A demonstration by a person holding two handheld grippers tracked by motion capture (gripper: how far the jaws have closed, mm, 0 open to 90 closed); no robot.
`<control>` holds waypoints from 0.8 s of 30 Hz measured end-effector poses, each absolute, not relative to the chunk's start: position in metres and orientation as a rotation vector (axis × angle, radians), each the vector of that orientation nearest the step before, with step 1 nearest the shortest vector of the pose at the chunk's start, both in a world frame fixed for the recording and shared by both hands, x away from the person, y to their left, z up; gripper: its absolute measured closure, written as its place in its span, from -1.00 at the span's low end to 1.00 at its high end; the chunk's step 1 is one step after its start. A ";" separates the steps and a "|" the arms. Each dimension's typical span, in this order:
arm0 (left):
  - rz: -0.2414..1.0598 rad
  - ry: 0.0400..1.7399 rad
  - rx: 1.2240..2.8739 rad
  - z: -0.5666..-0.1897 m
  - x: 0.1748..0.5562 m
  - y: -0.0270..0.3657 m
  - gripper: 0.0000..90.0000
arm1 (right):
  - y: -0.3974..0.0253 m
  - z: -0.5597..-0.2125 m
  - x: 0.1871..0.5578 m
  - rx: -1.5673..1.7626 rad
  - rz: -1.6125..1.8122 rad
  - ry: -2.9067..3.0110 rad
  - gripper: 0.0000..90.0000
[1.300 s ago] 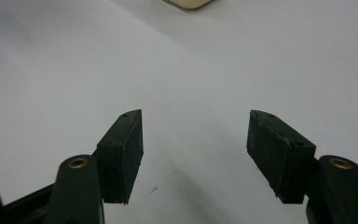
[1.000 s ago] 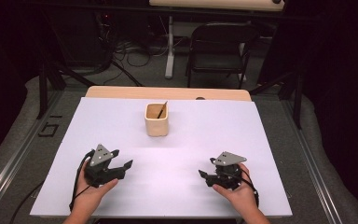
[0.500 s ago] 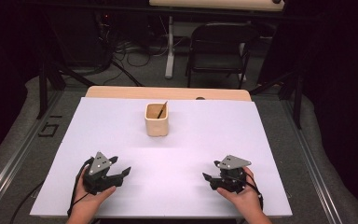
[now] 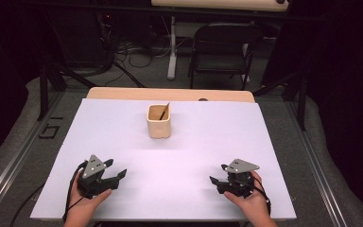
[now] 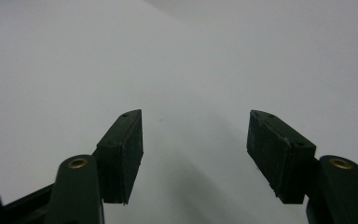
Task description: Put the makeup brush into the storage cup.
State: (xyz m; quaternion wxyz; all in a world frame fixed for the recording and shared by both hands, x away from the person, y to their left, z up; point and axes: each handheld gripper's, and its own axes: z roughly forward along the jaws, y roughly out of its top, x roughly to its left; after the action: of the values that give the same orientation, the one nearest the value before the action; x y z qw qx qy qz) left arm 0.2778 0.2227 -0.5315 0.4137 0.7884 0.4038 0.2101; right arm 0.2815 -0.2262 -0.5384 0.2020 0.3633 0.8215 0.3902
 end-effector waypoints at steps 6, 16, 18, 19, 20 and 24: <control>0.528 1.040 1.967 -0.532 0.280 0.226 -0.21 | -0.230 -0.539 0.284 1.034 1.094 2.280 -0.20; 0.519 1.068 1.955 -0.534 0.282 0.231 -0.21 | -0.236 -0.539 0.286 1.056 1.099 2.264 -0.20; 0.517 1.071 1.957 -0.534 0.283 0.232 -0.21 | -0.237 -0.538 0.287 1.057 1.096 2.263 -0.20; 0.517 1.078 1.955 -0.535 0.283 0.232 -0.21 | -0.238 -0.539 0.288 1.057 1.096 2.260 -0.20; 0.516 1.084 1.958 -0.535 0.283 0.233 -0.21 | -0.239 -0.539 0.288 1.064 1.097 2.258 -0.20; 0.520 1.093 1.952 -0.535 0.283 0.236 -0.21 | -0.242 -0.539 0.289 1.070 1.095 2.257 -0.20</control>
State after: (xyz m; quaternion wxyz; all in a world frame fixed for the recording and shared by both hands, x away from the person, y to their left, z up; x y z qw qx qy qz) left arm 0.2832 0.2355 -0.5350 0.4099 0.7752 0.4340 0.2065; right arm 0.2887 -0.2417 -0.5388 0.2054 0.3840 0.8099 0.3930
